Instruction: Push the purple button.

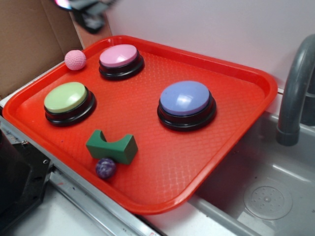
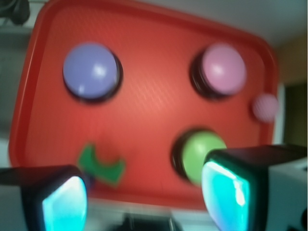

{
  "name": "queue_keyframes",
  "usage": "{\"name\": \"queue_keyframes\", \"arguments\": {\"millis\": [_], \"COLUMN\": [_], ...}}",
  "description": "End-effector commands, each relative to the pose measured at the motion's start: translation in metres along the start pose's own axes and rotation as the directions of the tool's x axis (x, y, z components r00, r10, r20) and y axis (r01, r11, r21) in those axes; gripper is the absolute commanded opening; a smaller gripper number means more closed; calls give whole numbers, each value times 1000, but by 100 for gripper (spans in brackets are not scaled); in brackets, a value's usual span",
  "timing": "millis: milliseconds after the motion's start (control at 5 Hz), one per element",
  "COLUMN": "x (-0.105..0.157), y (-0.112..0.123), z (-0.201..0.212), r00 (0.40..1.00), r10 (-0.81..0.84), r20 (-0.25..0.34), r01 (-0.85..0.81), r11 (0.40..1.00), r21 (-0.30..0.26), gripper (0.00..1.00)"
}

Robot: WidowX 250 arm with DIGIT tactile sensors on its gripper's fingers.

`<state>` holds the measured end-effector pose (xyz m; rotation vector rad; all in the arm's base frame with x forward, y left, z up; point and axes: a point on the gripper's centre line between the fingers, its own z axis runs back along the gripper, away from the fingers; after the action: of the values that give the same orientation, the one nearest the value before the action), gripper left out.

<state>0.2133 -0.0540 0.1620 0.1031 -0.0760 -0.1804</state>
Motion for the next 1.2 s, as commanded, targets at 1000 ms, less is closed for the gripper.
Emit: {"name": "queue_keyframes", "arguments": {"millis": [1000], "x": [68], "y": [-60], "z": [-83], "r00": [989], "r10": [-149], "r20": [-23], "r01": [146], "r11": [986], "r21": [-83], "gripper": [100]}}
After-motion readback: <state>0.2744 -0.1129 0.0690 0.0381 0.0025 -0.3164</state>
